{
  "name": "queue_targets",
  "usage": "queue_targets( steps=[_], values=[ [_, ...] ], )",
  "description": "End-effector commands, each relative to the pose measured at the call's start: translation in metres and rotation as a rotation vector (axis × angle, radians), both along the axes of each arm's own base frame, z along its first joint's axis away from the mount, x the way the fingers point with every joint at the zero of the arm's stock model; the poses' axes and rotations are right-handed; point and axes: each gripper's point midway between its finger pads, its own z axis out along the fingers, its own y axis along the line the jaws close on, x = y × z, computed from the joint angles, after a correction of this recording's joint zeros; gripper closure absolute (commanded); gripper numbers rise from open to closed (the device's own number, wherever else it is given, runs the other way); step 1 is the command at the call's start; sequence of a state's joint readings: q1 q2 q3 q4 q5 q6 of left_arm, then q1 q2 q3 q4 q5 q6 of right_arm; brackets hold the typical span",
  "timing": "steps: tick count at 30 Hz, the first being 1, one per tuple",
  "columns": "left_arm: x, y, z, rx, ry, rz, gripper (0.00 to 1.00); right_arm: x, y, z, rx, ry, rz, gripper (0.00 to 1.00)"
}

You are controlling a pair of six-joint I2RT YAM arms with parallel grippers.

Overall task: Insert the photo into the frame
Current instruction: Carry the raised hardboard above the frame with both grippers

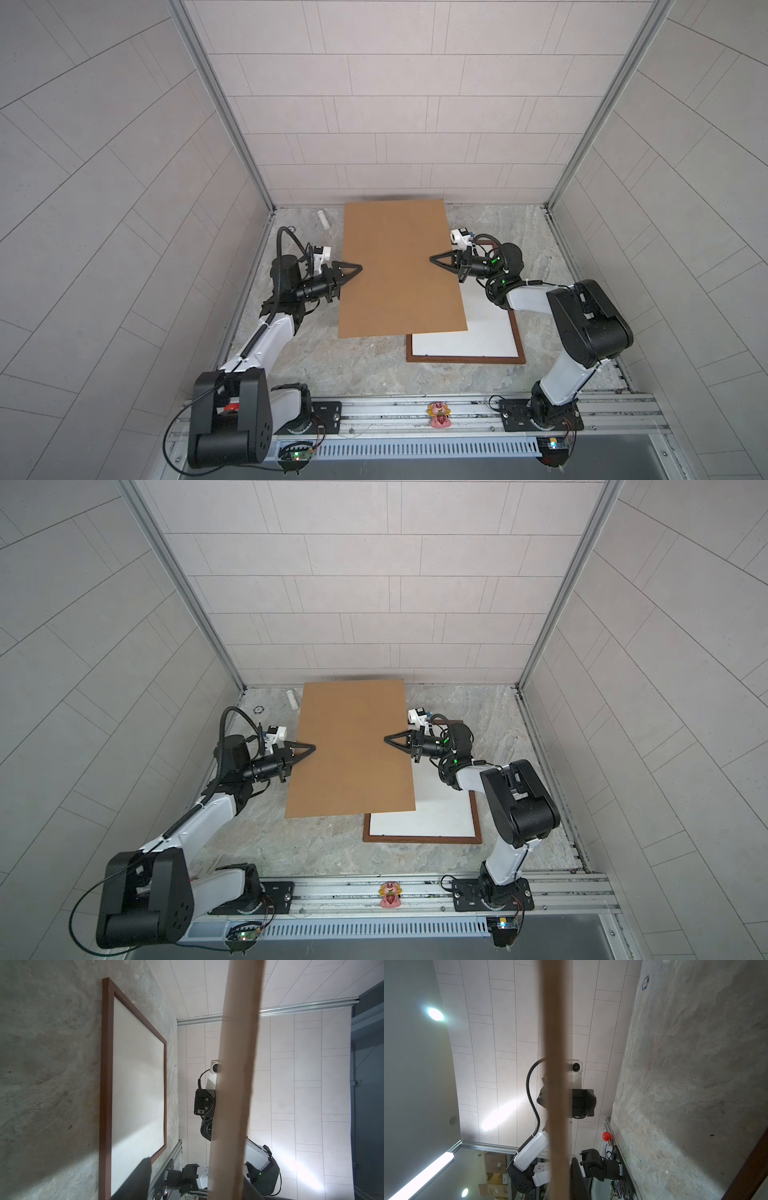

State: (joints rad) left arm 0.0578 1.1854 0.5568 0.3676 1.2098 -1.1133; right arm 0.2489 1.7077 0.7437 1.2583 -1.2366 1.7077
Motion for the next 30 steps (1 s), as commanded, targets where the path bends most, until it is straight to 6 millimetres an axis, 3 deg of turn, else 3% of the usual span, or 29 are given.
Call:
queue_targets(
  steps=[1, 5, 9, 14, 18, 20, 24, 26, 30],
  values=[
    [0.000, -0.004, 0.020, -0.029, -0.065, -0.016, 0.55, -0.008, 0.003, 0.018, 0.022, -0.090, 0.026, 1.00],
    [0.002, -0.005, 0.038, -0.092, -0.112, -0.012, 0.62, -0.007, 0.003, 0.008, -0.014, -0.085, 0.019, 1.00],
    [0.003, -0.005, 0.045, -0.114, -0.130, -0.008, 0.83, -0.004, 0.003, -0.015, -0.100, -0.060, 0.003, 0.98],
    [0.003, -0.006, 0.052, -0.124, -0.154, -0.017, 0.87, -0.008, 0.001, -0.032, -0.210, -0.064, 0.001, 0.97],
    [0.000, -0.013, 0.061, -0.151, -0.180, -0.040, 0.90, -0.024, -0.009, -0.055, -0.423, -0.057, 0.044, 0.86],
    [0.001, -0.014, 0.065, -0.158, -0.189, -0.042, 0.97, -0.027, -0.013, -0.052, -0.456, -0.062, 0.052, 0.78],
    [0.005, -0.013, 0.076, -0.178, -0.203, -0.043, 1.00, -0.020, -0.025, -0.047, -0.477, -0.039, -0.017, 0.48],
    [0.007, -0.013, 0.084, -0.200, -0.220, -0.043, 1.00, -0.016, -0.034, -0.041, -0.486, -0.043, -0.060, 0.39],
    [0.023, -0.008, 0.084, -0.225, -0.209, 0.018, 1.00, -0.006, -0.076, -0.037, -0.583, -0.017, -0.233, 0.31]
  ],
)
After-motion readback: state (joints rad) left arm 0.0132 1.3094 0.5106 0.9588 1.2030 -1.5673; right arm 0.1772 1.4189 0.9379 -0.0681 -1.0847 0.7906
